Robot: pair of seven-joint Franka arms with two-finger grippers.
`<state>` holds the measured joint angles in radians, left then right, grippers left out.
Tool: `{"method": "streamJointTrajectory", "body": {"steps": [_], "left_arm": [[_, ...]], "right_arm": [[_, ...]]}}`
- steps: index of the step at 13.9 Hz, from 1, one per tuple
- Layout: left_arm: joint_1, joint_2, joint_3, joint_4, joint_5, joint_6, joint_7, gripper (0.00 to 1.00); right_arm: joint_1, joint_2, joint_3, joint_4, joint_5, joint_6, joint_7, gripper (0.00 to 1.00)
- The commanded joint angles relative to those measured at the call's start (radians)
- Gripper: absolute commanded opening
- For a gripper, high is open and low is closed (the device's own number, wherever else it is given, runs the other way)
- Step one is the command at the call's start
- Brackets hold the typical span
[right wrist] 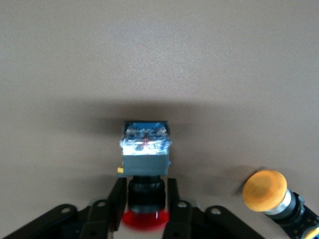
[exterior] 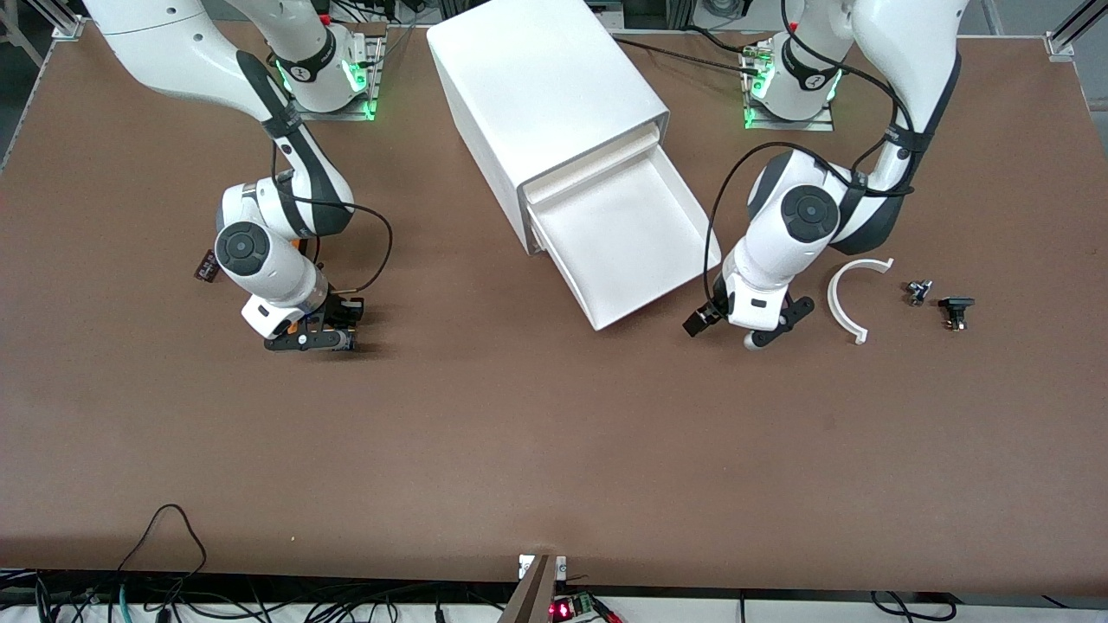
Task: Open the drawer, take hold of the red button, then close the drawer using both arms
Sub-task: 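Carry the red button away while the left gripper pushes the drawer, then set the red button on the table while the left gripper shuts the drawer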
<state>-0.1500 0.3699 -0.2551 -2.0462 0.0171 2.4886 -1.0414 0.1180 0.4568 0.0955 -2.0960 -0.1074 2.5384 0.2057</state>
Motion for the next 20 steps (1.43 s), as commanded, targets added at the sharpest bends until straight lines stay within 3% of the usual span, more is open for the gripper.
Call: {"method": "streamJointTrajectory", "body": {"steps": [1,6,11,15,17,20], "left_arm": [[-0.008,-0.055,-0.033,-0.075,0.014,0.001,-0.029,1.00],[-0.005,-0.164,-0.176,-0.172,0.014,-0.033,-0.012,1.00],[-0.002,-0.193,-0.326,-0.204,0.014,-0.088,-0.008,1.00],[-0.002,-0.197,-0.394,-0.209,0.014,-0.096,-0.008,1.00],[0.001,-0.200,-0.400,-0.207,0.014,-0.096,-0.008,1.00],[0.021,-0.221,-0.400,-0.207,0.014,-0.096,-0.009,1.00]], "right_arm": [[-0.009,-0.053,0.009,0.020,-0.011,-0.071,0.020,1.00],[-0.009,-0.053,0.044,0.359,0.015,-0.500,0.139,1.00],[-0.003,-0.061,0.064,0.637,0.011,-0.775,0.132,1.00],[-0.009,-0.148,0.030,0.676,-0.030,-0.865,0.133,1.00],[-0.011,-0.199,-0.003,0.676,-0.067,-0.879,0.112,1.00],[-0.035,-0.260,-0.063,0.663,-0.043,-0.957,0.028,1.00]]}}
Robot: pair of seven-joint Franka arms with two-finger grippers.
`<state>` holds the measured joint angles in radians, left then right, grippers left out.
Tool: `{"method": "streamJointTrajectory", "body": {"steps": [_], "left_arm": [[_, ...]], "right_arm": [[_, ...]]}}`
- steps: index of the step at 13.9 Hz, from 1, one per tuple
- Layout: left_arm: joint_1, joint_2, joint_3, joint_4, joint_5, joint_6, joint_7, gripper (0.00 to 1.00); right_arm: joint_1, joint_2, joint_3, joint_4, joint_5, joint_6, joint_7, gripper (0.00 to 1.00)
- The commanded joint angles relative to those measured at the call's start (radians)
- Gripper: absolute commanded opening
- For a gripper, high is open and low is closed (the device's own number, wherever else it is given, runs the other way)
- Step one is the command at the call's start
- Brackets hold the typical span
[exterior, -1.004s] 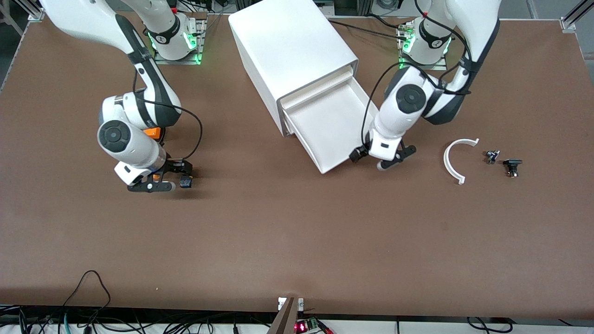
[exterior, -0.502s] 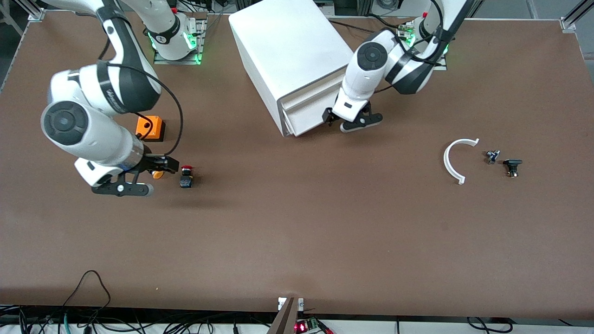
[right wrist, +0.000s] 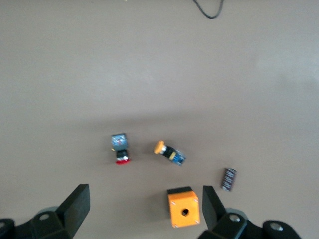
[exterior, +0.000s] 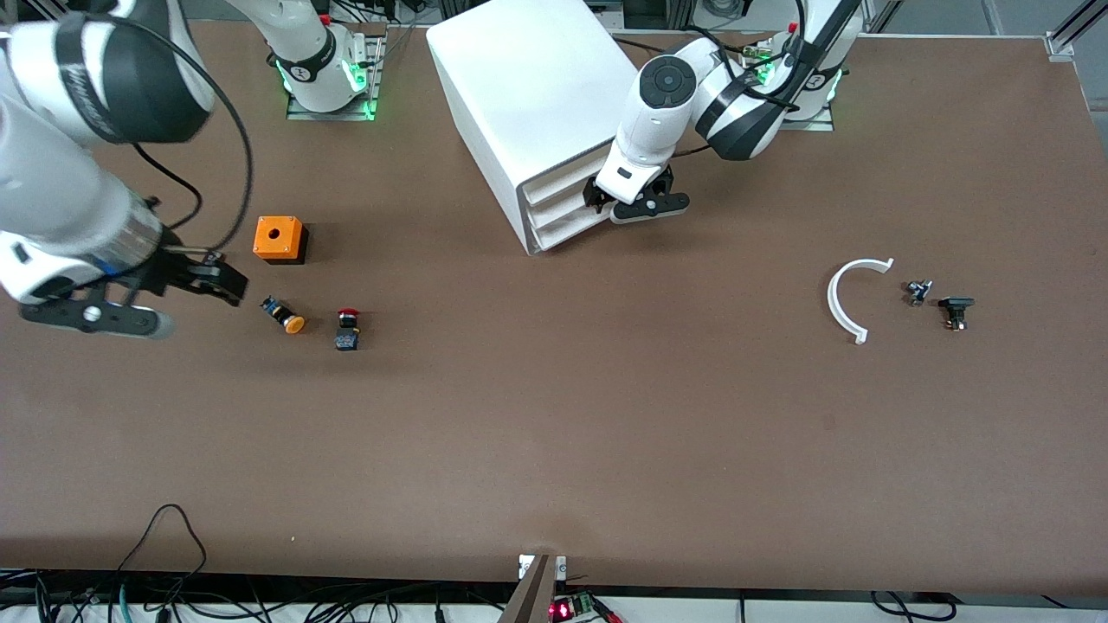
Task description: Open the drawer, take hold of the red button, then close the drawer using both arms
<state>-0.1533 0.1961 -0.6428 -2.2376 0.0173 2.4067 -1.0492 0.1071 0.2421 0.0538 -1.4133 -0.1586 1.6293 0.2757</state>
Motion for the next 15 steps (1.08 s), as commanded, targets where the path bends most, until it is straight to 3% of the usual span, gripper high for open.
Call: {"method": "streamJointTrajectory", "body": {"steps": [1,3,5,8,10,15], "left_arm": [[0.040,-0.061,-0.011,-0.011,0.013,-0.014,0.000,1.00],[0.111,-0.099,0.000,0.003,0.016,-0.011,0.001,1.00],[0.161,-0.125,0.034,0.051,0.016,-0.026,-0.002,1.00],[0.167,-0.142,0.156,0.205,0.024,-0.203,0.049,1.00],[0.181,-0.156,0.222,0.292,0.021,-0.325,0.264,1.00],[0.189,-0.187,0.411,0.504,0.013,-0.619,0.706,1.00]], "right_arm": [[-0.038,-0.079,-0.037,-0.035,0.028,-0.069,-0.044,1.00],[-0.038,-0.139,-0.159,-0.085,0.106,-0.065,-0.129,1.00],[-0.041,-0.170,-0.216,-0.127,0.120,-0.065,-0.254,1.00],[-0.038,-0.231,-0.210,-0.131,0.116,-0.101,-0.270,1.00],[-0.035,-0.253,-0.164,-0.131,0.111,-0.117,-0.247,1.00],[-0.037,-0.331,-0.167,-0.234,0.110,-0.068,-0.234,1.00]]}}
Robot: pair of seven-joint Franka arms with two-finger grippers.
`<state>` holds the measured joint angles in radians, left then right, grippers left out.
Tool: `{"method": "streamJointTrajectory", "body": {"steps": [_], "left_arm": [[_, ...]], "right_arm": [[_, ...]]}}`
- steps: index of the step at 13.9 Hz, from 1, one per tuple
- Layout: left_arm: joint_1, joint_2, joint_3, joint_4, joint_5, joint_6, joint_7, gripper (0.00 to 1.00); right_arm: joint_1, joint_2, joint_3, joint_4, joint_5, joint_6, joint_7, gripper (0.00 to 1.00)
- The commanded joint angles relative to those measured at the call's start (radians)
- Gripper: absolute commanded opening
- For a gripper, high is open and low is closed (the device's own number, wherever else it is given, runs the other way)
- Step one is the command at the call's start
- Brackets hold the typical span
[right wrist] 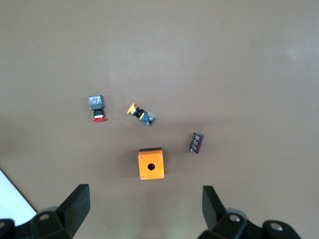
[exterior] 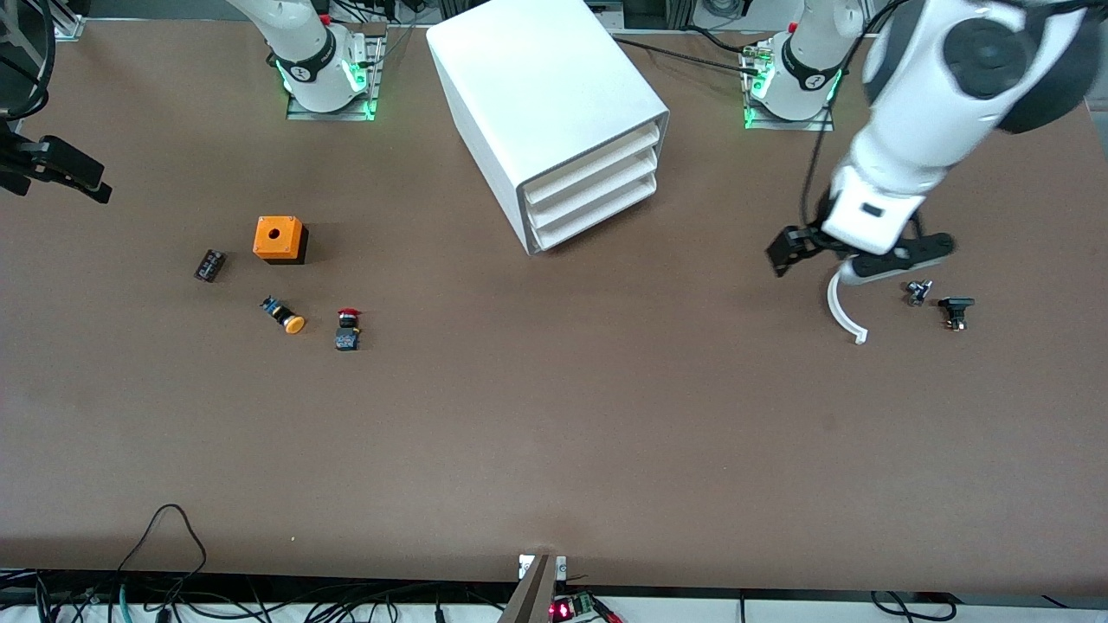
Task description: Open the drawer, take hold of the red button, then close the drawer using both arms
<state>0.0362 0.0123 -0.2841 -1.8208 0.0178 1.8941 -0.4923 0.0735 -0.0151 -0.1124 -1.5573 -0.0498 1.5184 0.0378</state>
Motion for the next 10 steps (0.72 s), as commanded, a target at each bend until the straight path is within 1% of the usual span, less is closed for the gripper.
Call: {"method": "streamJointTrajectory", "body": {"steps": [1,3,5,7,10], "left_arm": [[-0.001,-0.005,0.092,0.119,0.013,-0.145,0.231,1.00],[-0.001,-0.011,0.184,0.167,0.011,-0.203,0.413,1.00],[-0.001,-0.020,0.255,0.190,0.010,-0.233,0.562,1.00],[-0.001,-0.025,0.287,0.207,0.011,-0.243,0.600,1.00],[-0.001,-0.045,0.299,0.207,0.014,-0.243,0.626,1.00]], "right_arm": [[-0.003,-0.081,-0.001,-0.101,0.002,0.042,0.005,1.00],[-0.001,-0.080,-0.001,-0.090,0.007,0.014,-0.002,1.00],[-0.001,-0.075,-0.001,-0.069,0.011,0.028,0.007,1.00],[0.000,-0.062,0.002,-0.056,0.010,0.029,0.005,1.00],[0.002,-0.051,0.005,-0.058,0.013,0.019,-0.009,1.00]]}}
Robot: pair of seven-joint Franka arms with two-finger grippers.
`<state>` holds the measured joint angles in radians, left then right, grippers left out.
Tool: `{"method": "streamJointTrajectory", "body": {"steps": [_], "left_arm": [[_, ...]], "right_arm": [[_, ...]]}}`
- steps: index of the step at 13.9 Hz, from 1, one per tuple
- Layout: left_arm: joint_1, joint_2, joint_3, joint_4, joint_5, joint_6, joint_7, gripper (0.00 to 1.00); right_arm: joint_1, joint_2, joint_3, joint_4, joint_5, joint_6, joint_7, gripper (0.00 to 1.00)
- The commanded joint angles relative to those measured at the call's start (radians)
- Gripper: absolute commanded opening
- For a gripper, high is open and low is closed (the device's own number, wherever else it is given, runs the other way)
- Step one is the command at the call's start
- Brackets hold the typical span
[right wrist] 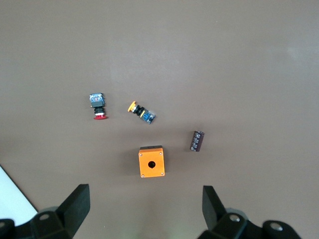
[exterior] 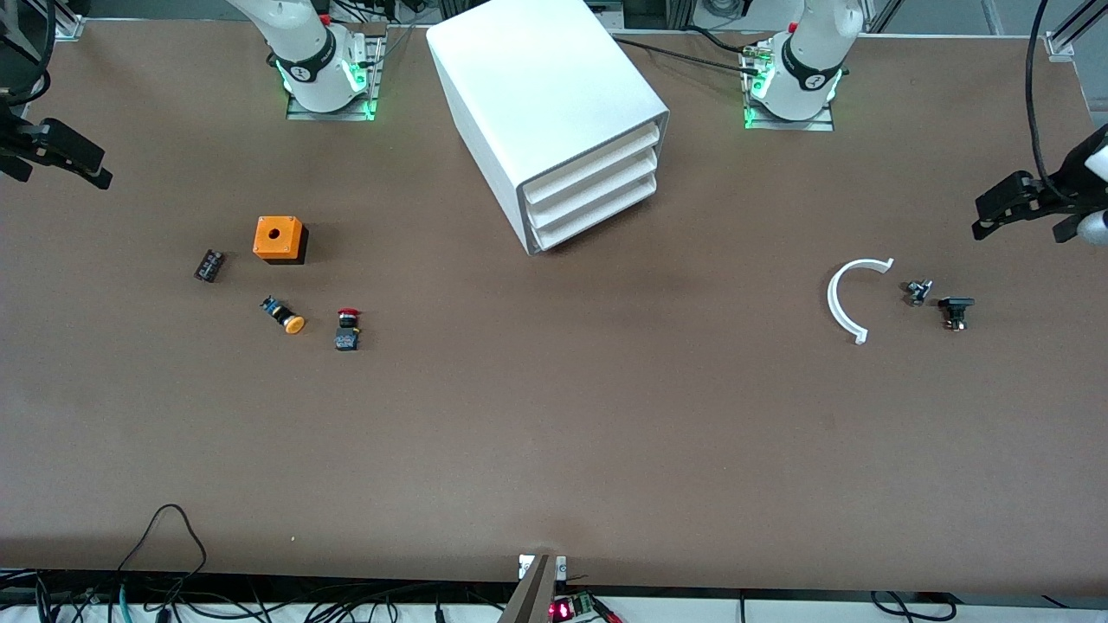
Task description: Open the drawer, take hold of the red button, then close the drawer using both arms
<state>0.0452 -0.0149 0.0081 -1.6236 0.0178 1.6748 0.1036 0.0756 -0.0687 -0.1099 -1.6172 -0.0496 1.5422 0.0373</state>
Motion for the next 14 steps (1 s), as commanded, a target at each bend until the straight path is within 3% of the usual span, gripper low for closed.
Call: {"method": "streamJointTrajectory", "body": {"steps": [1,14], "left_arm": [[-0.008,-0.019,0.007,0.007,0.014,-0.027,0.030,1.00],[-0.011,-0.011,0.001,0.041,0.013,-0.081,0.028,1.00]], "right_arm": [[0.000,0.012,0.003,0.002,0.013,-0.008,-0.013,1.00],[-0.004,0.021,0.007,0.000,0.013,-0.056,-0.016,1.00]]}}
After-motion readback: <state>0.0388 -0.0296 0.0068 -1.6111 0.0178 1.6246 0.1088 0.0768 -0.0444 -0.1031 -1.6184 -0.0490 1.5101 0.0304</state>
